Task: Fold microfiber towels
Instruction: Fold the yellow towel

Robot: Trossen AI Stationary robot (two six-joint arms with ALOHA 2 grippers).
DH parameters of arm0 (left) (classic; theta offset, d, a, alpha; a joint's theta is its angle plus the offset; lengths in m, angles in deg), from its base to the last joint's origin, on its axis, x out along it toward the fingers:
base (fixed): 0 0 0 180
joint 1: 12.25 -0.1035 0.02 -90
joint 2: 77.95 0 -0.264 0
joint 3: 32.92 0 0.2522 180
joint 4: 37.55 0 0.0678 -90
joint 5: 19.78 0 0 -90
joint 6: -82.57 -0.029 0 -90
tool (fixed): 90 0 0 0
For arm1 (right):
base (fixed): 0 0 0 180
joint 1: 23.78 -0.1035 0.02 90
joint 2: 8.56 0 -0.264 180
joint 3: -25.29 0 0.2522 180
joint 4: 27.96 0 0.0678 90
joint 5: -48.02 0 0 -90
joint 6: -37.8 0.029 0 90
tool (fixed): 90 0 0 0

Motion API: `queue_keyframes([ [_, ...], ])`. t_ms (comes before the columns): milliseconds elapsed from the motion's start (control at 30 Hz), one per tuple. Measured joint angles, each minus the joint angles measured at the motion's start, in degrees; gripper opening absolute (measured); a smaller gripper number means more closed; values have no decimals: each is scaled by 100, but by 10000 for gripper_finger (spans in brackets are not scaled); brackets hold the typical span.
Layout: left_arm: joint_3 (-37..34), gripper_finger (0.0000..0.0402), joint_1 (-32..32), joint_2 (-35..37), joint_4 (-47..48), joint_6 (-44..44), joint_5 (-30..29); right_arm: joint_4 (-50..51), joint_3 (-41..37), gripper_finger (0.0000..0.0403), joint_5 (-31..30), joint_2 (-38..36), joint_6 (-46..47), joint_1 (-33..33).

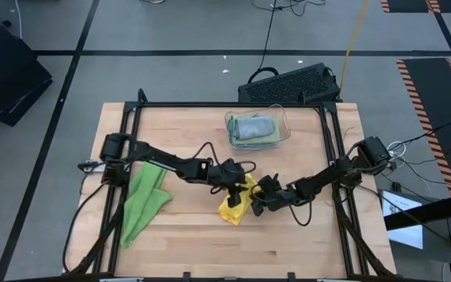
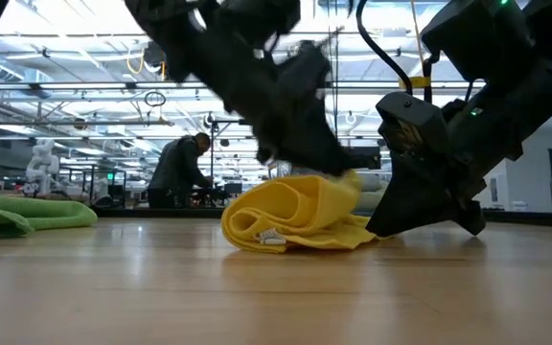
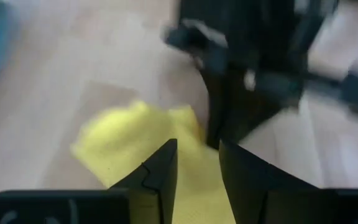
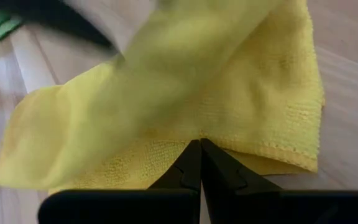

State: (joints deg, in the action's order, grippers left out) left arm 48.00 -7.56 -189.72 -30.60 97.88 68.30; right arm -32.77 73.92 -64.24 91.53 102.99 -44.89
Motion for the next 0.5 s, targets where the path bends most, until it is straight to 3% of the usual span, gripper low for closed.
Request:
queue_keyframes([
  [200,92,126,111,326,386,661,-855,1,-1,0,-9,0,2,0],
  [433,86,208,321,-33,283,1204,-1530,4,-2,0,-37,0,1,9],
  [500,82,225,316,-169,133,1195,-1428,-27,-2,0,-36,0,-38,11],
])
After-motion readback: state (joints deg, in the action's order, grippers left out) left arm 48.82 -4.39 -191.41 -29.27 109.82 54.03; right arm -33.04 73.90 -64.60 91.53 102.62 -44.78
